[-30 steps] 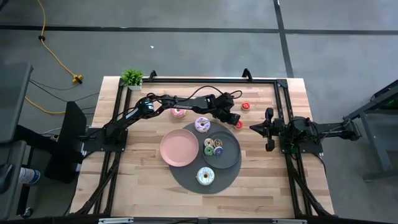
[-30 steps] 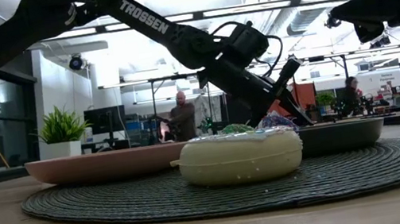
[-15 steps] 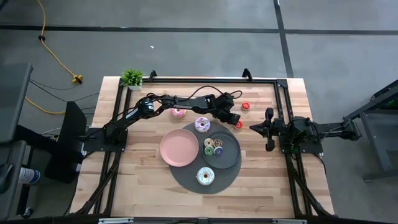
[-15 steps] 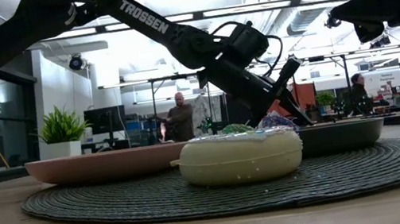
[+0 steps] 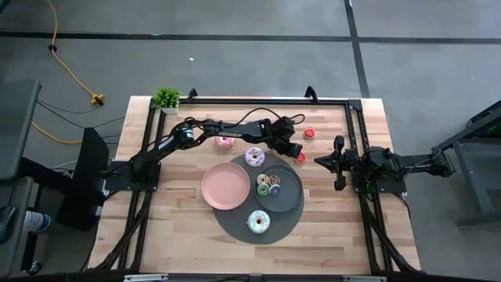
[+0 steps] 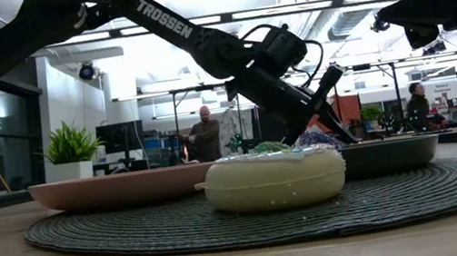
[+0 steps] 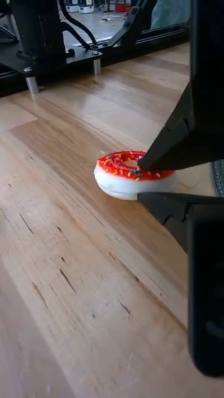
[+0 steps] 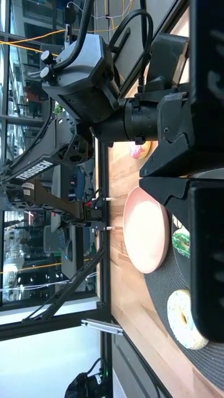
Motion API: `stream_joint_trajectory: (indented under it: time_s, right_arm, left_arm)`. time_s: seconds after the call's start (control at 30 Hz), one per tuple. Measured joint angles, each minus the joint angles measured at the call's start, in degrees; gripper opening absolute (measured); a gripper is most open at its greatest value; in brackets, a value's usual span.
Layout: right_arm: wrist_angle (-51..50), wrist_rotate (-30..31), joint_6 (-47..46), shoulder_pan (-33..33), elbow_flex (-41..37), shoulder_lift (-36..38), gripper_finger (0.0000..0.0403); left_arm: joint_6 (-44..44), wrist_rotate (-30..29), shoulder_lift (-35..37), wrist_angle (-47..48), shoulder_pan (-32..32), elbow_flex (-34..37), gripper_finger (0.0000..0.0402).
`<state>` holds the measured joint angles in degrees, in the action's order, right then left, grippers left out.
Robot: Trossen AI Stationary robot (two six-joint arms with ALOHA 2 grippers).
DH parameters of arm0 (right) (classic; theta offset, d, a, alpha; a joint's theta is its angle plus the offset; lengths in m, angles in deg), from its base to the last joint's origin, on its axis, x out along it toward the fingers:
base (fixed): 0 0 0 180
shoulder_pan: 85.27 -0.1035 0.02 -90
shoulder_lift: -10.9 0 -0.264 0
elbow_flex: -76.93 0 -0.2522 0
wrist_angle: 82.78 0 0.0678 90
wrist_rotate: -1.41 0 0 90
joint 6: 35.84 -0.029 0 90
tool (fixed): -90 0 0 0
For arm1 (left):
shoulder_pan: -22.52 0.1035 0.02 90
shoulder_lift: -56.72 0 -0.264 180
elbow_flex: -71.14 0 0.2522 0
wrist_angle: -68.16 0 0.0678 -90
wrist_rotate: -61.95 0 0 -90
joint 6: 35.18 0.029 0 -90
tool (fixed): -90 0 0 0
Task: Pick & Place donuts
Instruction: Put the bottom small red donut on the black plate
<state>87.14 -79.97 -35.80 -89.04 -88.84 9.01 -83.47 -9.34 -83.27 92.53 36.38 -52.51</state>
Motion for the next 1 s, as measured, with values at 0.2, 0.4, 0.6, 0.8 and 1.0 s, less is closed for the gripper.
stream_joint_trajectory:
  time_s: [0.2,0.4,0.6,0.8,1.0]
  right_arm:
    - [0.02,0.00,0.00,0.01,-0.02,0.00,0.0000]
    - [0.02,-0.02,0.00,0.02,-0.01,0.00,0.0000]
    - [0.00,0.00,0.00,0.02,0.00,0.00,0.0000]
    - [0.02,-0.01,-0.01,0.01,-0.01,0.00,0.0000]
    - [0.02,0.00,0.00,0.01,-0.01,0.00,0.0000]
  left_arm:
    - [0.00,0.21,0.01,-0.02,-0.02,-0.02,0.0011]
    - [0.00,0.21,0.04,-0.17,0.01,-0.02,0.0004]
    - [0.46,0.39,0.26,-0.16,-0.02,-0.02,0.0003]
    - [0.59,3.31,1.37,-0.23,0.31,-0.09,0.0003]
    - [3.75,9.04,3.14,-0.20,0.77,-0.09,0.0003]
